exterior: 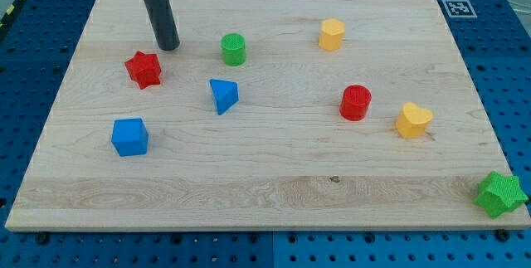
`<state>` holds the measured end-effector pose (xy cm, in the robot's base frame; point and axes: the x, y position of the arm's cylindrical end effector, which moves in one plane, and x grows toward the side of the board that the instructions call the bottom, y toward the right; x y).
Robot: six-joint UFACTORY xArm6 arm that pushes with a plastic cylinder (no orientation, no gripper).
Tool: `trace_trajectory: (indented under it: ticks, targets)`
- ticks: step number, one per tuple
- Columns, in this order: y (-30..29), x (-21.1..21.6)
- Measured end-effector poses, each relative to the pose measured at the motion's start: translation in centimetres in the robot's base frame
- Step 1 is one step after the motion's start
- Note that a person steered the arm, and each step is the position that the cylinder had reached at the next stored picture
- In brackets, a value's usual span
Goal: Move the green circle right to the blue triangle
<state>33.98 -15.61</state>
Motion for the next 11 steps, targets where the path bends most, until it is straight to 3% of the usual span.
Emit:
trace_trajectory:
  ticks: [7, 11]
  targets:
    - [8.2, -0.1]
    - [9.9, 0.6]
